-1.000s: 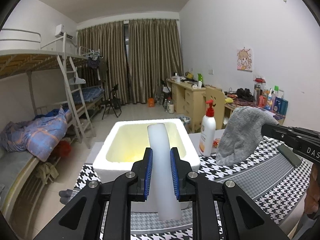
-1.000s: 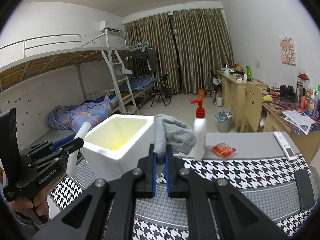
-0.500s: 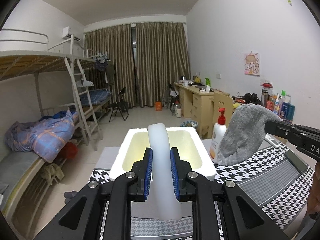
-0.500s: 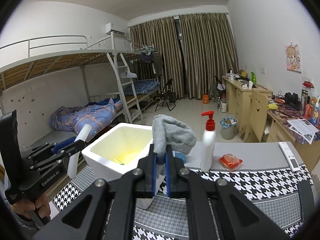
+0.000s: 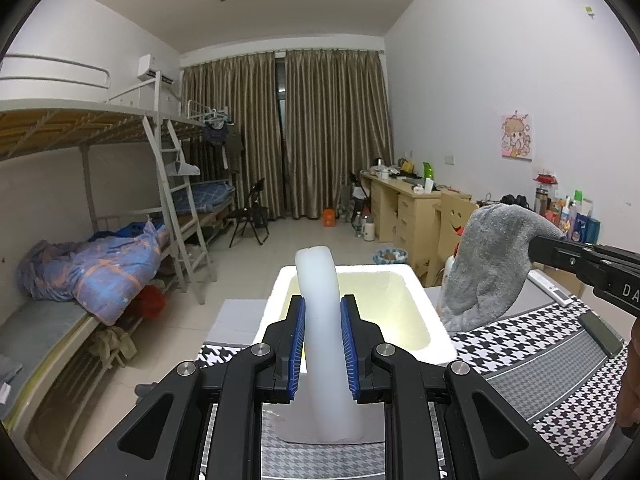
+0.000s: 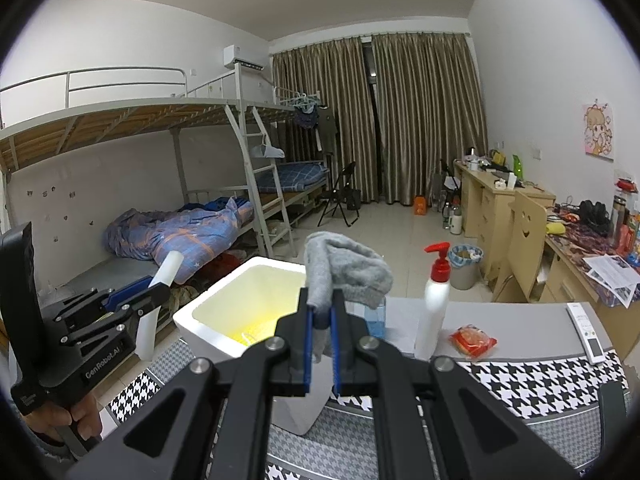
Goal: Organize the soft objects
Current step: 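Lift the foam stick toward the foam box with the left tool while the right tool lifts the sock, then lower the grey sock into the foam box and open the right tool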
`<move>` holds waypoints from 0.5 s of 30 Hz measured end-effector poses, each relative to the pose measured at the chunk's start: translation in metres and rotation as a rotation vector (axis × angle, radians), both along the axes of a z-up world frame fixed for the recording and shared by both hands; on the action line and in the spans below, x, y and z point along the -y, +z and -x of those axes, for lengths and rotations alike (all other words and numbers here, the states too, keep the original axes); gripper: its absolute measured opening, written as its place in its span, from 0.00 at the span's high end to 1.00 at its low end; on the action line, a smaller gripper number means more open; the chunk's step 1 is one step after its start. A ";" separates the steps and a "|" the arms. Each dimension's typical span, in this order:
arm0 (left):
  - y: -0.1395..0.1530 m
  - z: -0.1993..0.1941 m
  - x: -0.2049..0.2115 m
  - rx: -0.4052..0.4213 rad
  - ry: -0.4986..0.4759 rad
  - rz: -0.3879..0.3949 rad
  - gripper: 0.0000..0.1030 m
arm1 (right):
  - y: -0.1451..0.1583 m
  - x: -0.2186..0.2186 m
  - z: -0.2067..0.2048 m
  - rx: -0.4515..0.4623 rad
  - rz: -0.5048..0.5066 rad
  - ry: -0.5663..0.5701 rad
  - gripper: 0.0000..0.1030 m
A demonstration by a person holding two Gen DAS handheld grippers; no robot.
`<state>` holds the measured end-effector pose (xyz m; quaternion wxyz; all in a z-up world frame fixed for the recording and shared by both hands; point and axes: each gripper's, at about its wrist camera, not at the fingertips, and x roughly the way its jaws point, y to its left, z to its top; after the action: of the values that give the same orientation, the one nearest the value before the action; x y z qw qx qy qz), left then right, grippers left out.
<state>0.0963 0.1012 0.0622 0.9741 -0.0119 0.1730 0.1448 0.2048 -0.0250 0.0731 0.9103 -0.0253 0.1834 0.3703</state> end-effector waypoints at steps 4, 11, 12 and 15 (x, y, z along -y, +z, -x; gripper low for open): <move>-0.001 -0.001 -0.001 0.000 0.015 0.001 0.81 | 0.001 -0.007 0.001 0.004 0.008 0.016 0.90; -0.001 0.001 -0.008 0.001 0.047 0.009 0.81 | 0.012 -0.017 0.007 0.033 0.008 0.033 0.90; -0.001 0.002 -0.009 0.002 0.049 0.009 0.81 | 0.013 -0.019 0.008 0.037 0.010 0.035 0.90; 0.000 0.002 -0.011 0.005 0.050 0.010 0.81 | 0.013 -0.024 0.010 0.038 0.017 0.044 0.90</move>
<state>0.0941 0.1123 0.0620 0.9706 -0.0214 0.1709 0.1684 0.1952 -0.0010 0.0864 0.9050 -0.0443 0.1684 0.3880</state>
